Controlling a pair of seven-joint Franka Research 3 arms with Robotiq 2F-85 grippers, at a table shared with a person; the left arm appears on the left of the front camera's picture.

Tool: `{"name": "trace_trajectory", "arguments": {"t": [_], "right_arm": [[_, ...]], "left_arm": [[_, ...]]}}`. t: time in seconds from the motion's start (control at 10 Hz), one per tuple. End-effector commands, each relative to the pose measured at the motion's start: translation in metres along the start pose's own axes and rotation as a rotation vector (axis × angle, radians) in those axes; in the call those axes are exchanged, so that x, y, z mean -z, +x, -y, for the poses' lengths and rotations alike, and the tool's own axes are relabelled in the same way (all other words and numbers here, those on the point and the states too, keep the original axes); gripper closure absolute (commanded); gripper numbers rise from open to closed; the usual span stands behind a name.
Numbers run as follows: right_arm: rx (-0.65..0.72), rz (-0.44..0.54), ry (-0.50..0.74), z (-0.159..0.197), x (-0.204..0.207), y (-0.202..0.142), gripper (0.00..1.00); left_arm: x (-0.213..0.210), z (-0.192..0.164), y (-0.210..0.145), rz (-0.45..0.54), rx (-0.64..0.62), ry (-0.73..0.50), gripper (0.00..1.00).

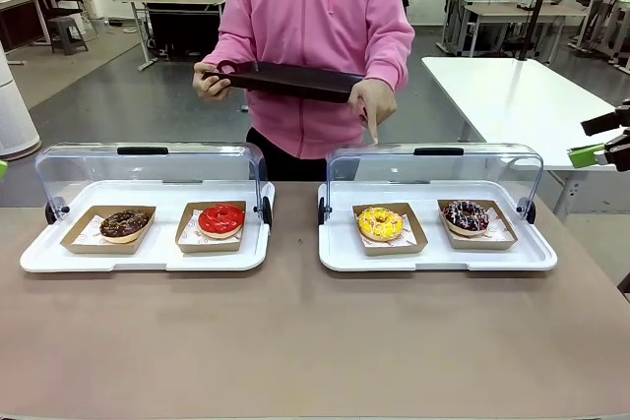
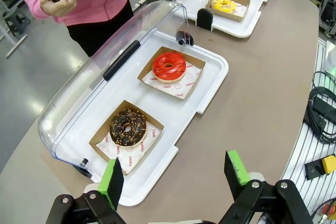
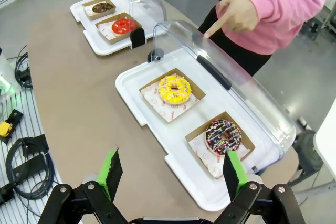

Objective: Provide the desired donut to the person.
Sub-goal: Pick up and lift the Paper togo box containing the Donut pointed at by the person.

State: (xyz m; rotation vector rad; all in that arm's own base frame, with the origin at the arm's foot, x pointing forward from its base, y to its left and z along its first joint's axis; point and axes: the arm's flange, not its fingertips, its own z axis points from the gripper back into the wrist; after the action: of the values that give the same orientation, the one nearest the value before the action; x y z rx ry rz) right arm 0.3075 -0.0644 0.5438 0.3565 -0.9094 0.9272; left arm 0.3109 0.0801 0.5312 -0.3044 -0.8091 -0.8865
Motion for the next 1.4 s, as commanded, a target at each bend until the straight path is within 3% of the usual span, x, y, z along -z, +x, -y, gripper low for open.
{"name": "trace_trajectory", "arguments": {"t": [0.0, 0.9, 1.2, 1.3], "right_arm": [[-0.007, 0.011, 0.011, 0.0, 0.0, 0.0, 0.0], [0.0, 0.0, 0.0, 0.0, 0.0, 0.0, 0.0], [-0.176, -0.235, -0.033, -0.031, 0.089, 0.061, 0.0], [-0.266, -0.317, 0.01, -0.042, 0.131, 0.071, 0.0]], "left_arm": [[-0.001, 0.0, 0.0, 0.009, 0.002, -0.005, 0.0], [-0.001, 0.0, 0.0, 0.009, 0.002, -0.005, 0.0], [-0.001, 0.0, 0.0, 0.009, 0.002, -0.005, 0.0], [-0.001, 0.0, 0.0, 0.009, 0.002, -0.005, 0.0]]}}
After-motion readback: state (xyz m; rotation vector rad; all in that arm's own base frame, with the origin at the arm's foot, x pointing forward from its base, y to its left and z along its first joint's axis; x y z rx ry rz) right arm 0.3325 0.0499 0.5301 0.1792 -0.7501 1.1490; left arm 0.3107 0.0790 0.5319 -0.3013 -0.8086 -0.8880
